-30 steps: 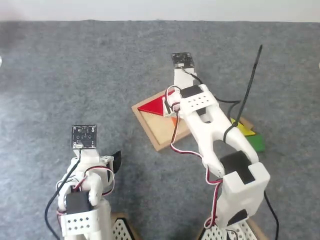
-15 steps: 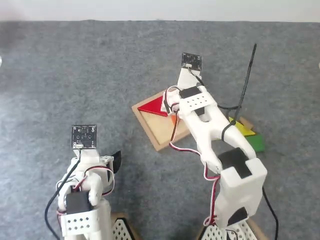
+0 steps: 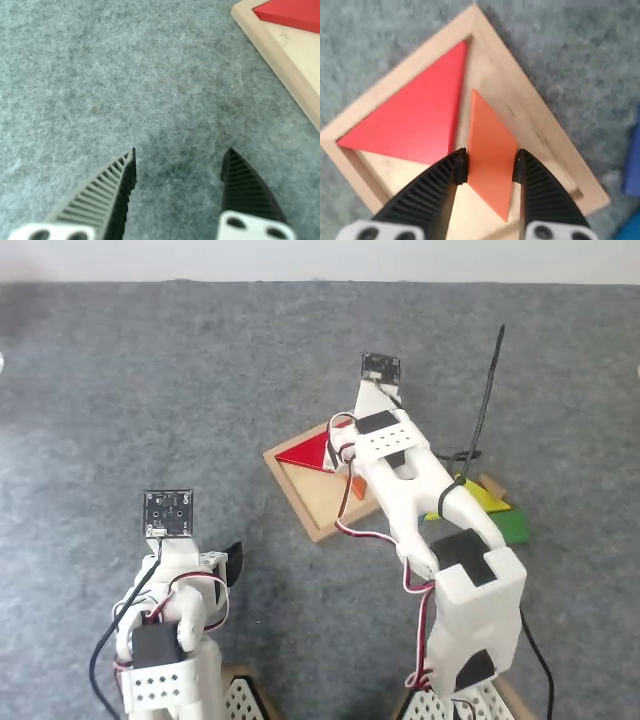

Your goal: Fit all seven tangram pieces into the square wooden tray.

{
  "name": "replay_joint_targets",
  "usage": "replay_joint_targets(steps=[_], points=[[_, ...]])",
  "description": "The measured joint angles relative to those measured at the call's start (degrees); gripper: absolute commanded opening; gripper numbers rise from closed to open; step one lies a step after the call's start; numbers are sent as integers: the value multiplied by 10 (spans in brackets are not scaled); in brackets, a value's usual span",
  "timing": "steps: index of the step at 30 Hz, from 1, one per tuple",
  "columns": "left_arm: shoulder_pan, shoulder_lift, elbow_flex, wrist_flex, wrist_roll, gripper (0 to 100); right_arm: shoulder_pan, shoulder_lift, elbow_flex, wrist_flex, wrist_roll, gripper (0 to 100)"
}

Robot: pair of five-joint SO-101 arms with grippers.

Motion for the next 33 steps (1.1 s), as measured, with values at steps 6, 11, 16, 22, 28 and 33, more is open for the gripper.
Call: replay_joint_targets(steps=[6,11,16,22,28,33], points=[[0,0,0,0,0,271,12,0,0,23,3,148],[0,0,0,0,0,271,21,5,-3,23,8,143],[0,0,0,0,0,271,21,5,-4,25,9,70],[0,0,0,0,0,271,22,7,-14,29,98,64],[0,0,0,0,0,271,25,-23,-14,30,259,9],[0,0,0,0,0,271,18,-38,-14,36,417,8]])
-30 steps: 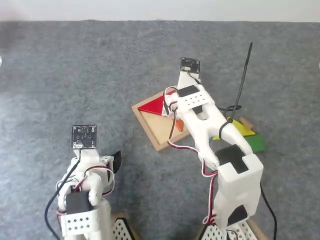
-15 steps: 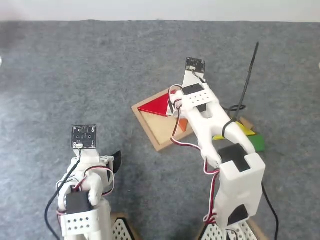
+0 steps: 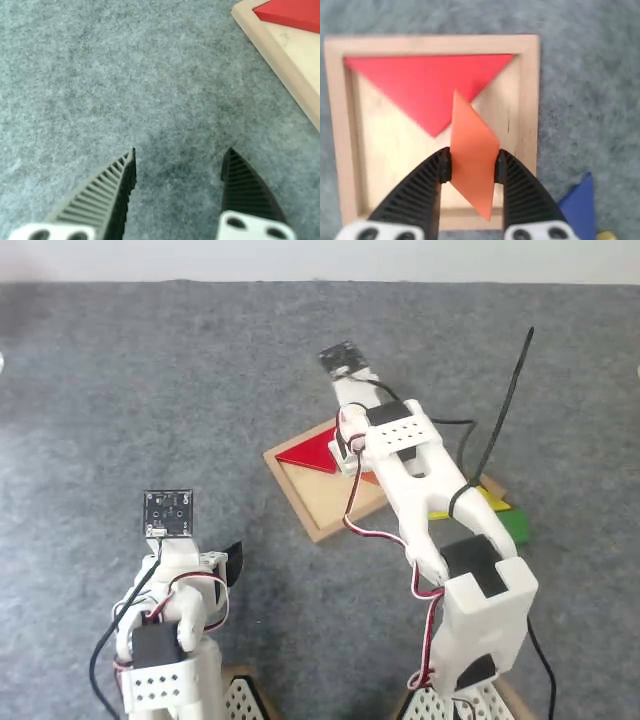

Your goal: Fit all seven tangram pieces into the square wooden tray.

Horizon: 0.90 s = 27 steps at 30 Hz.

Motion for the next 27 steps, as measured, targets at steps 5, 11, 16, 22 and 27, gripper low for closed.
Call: replay_joint_targets(steps=[5,11,16,22,27], points=[[0,0,0,0,0,271,-17,0,0,2,171,8],[0,0,0,0,0,271,-39,0,-11,3,460,8],[0,0,0,0,0,271,-50,0,-11,1,640,8],[0,0,0,0,0,271,-48,0,-11,-40,800,8],[0,0,0,0,0,271,-49,0,-11,-41,915,8]])
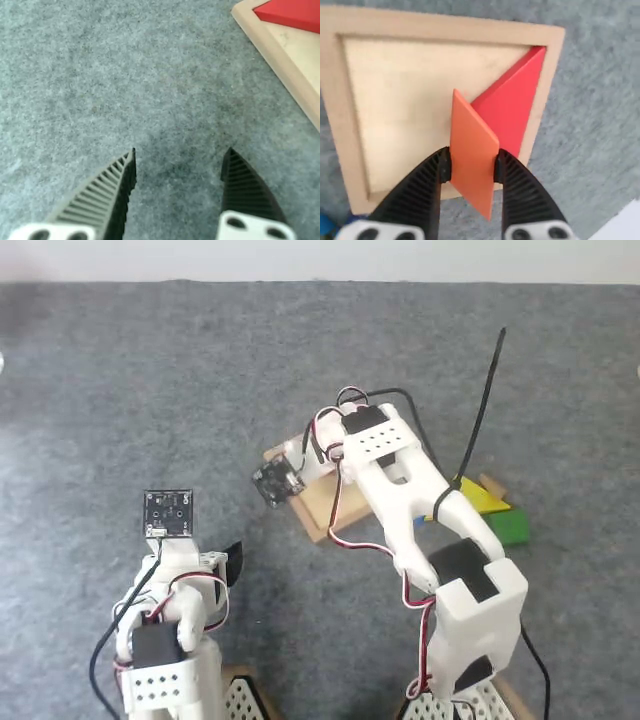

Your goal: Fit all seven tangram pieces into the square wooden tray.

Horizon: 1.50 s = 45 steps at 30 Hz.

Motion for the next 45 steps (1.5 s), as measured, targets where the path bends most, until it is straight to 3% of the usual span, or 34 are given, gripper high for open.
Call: replay_joint_targets(steps=[7,13,25,34,42,45], points=[[0,0,0,0,0,271,10,0,-4,104,178,8],[0,0,0,0,0,271,18,0,-37,137,254,8],[0,0,0,0,0,271,26,151,-178,139,277,8],[0,0,0,0,0,271,32,169,-203,139,277,8],[0,0,0,0,0,271,32,170,-221,142,262,8],[0,0,0,0,0,271,32,170,-222,151,215,8]])
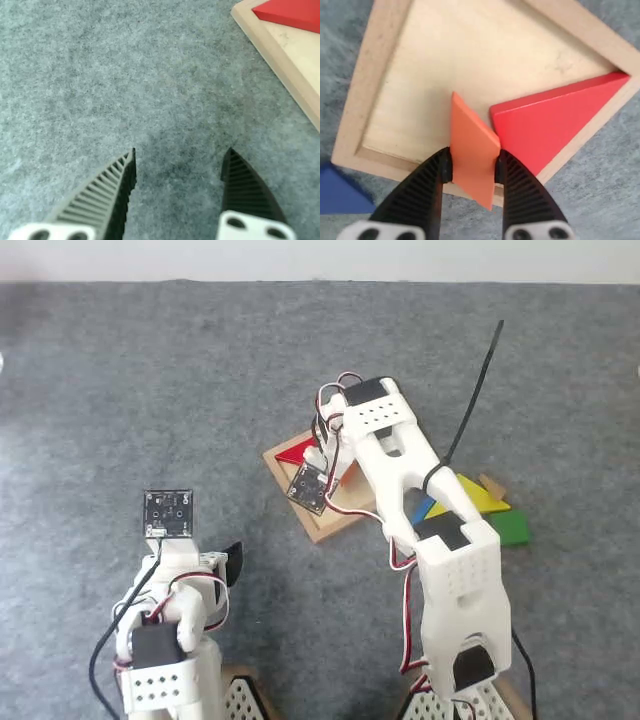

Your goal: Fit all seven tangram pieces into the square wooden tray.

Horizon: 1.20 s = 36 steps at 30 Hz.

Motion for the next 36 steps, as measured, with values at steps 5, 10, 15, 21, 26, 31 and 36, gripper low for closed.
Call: replay_joint_targets(steps=[5,10,15,21,26,31,36], points=[[0,0,0,0,0,271,-8,-11,0,4,-194,8],[0,0,0,0,0,271,-11,-27,0,4,-316,8],[0,0,0,0,0,271,-11,-27,0,4,-357,8],[0,0,0,0,0,271,-3,-27,0,4,-373,8],[0,0,0,0,0,271,-4,-27,0,4,-489,8],[0,0,0,0,0,271,0,-27,1,4,-524,8],[0,0,0,0,0,271,3,-27,4,4,-535,8]])
